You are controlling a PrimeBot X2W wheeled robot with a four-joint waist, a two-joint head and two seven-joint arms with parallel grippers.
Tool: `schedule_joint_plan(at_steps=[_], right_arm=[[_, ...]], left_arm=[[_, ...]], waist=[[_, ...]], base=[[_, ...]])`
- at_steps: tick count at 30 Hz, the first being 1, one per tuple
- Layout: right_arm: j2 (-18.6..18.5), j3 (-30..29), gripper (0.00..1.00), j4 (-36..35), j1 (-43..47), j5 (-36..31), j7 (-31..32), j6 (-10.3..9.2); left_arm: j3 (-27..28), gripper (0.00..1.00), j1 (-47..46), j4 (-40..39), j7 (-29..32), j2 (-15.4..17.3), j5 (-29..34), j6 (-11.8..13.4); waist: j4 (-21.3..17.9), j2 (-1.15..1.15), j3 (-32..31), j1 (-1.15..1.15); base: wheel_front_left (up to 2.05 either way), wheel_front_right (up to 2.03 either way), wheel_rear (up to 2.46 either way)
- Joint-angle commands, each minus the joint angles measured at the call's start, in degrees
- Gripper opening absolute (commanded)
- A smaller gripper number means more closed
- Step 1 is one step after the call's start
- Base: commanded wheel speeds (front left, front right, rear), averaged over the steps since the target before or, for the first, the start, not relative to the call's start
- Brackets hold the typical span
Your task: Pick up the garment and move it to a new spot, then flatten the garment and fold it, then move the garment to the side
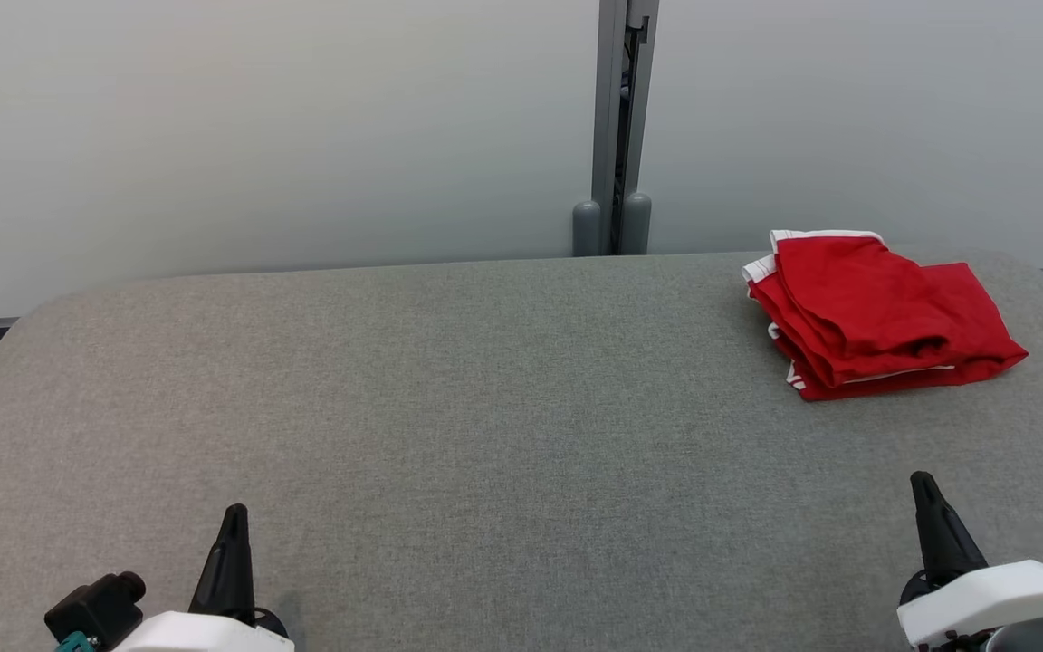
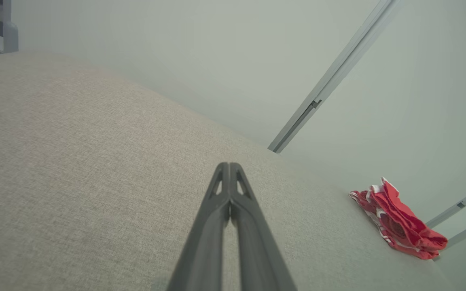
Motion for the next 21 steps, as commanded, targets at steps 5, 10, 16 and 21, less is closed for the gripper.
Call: schedule_joint_plan(at_steps=[5,10,16,21], right_arm=[[-0.2,-1.7,0.00,0.2,-3.0,4.5,1.8,0.00],[0.0,-2.7,0.00,0.8,-4.3,8.1,3.4,0.00],[0.3,-3.9,0.00,1.6,-5.6,12.2,5.1,0.00],[0.5,-4.8,0.00,2.1,-6.7,15.4,6.5,0.00]], left_arm=[[0.1,0.00,-2.9,-0.9,0.7,0.3,-5.1,-0.3],[0.0,0.00,-3.9,-1.0,1.3,0.4,-9.2,-0.4],[0.0,0.00,-4.8,-1.0,2.0,0.4,-13.9,-0.5],[0.0,0.00,-5.7,-1.1,2.5,0.4,-17.6,-0.5]], waist=[[0.0,0.00,0.2,0.00],[-0.1,0.00,0.4,0.00],[-0.1,0.00,0.7,0.00],[-0.1,0.00,0.9,0.00]], base=[[0.00,0.00,0.00],[0.00,0.00,0.00],[0.00,0.00,0.00],[0.00,0.00,0.00]])
